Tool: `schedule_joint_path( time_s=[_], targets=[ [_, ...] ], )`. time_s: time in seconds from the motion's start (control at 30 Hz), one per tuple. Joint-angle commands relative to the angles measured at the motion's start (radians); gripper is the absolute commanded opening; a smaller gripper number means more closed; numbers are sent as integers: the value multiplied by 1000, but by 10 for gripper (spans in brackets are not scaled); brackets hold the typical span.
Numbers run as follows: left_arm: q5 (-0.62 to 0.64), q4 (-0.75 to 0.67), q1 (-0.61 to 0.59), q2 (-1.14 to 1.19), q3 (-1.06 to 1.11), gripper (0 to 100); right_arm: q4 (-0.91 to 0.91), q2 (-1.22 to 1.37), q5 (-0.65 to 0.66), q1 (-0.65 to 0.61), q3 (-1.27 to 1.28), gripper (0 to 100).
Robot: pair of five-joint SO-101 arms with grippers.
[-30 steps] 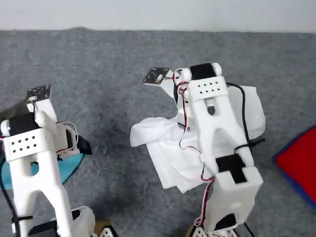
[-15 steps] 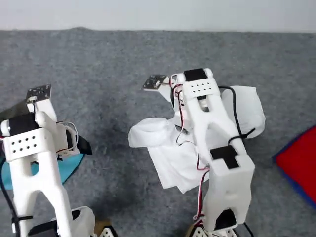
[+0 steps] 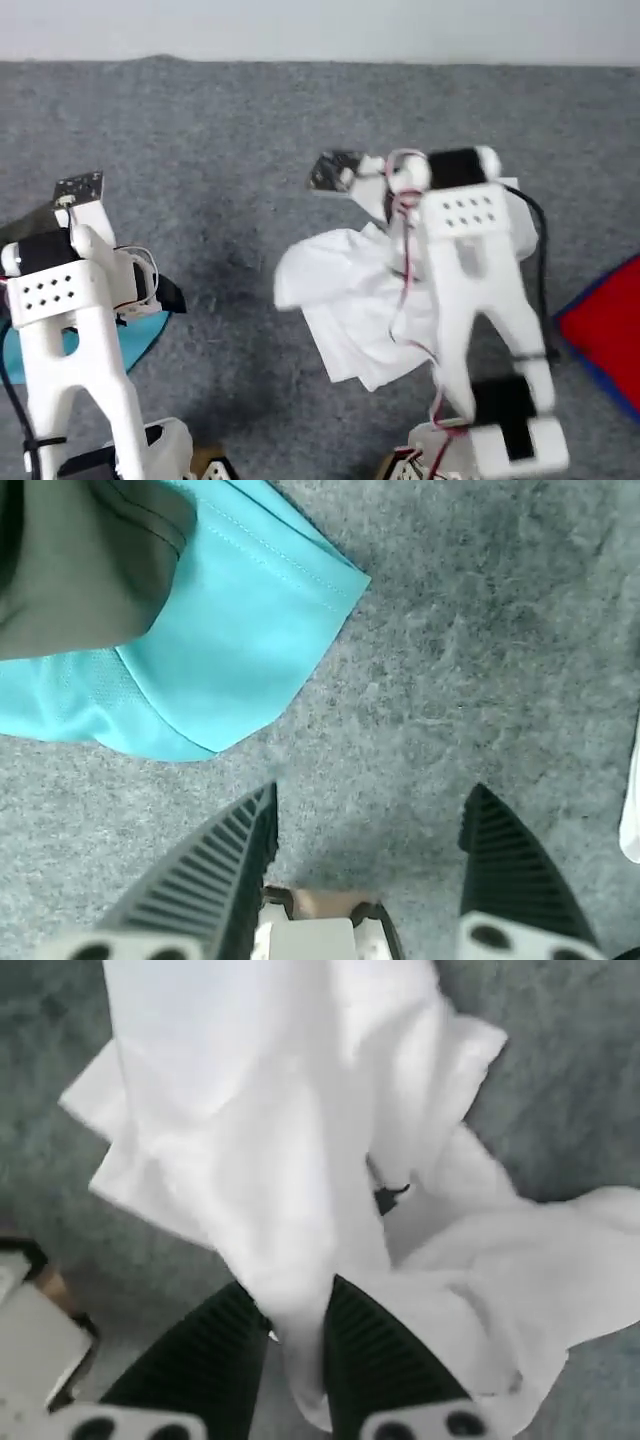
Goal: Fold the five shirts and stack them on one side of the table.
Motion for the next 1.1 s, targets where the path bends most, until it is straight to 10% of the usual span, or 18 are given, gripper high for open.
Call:
schedule_joint_path(
  time_s=[0.0,0.33,0.67,1.07],
  targets=[
    [-9,32,8,-31,-5,279,41,-203,143,114,226,9],
    [-9,32,63,-31,-7,279,33,-568,318,504,572,21],
    [123,-129,384,9,-145,283,39,-725,321,716,574,377],
    [132,-35,626,753,-638,283,7,-863,270,777,623,310]
  ],
)
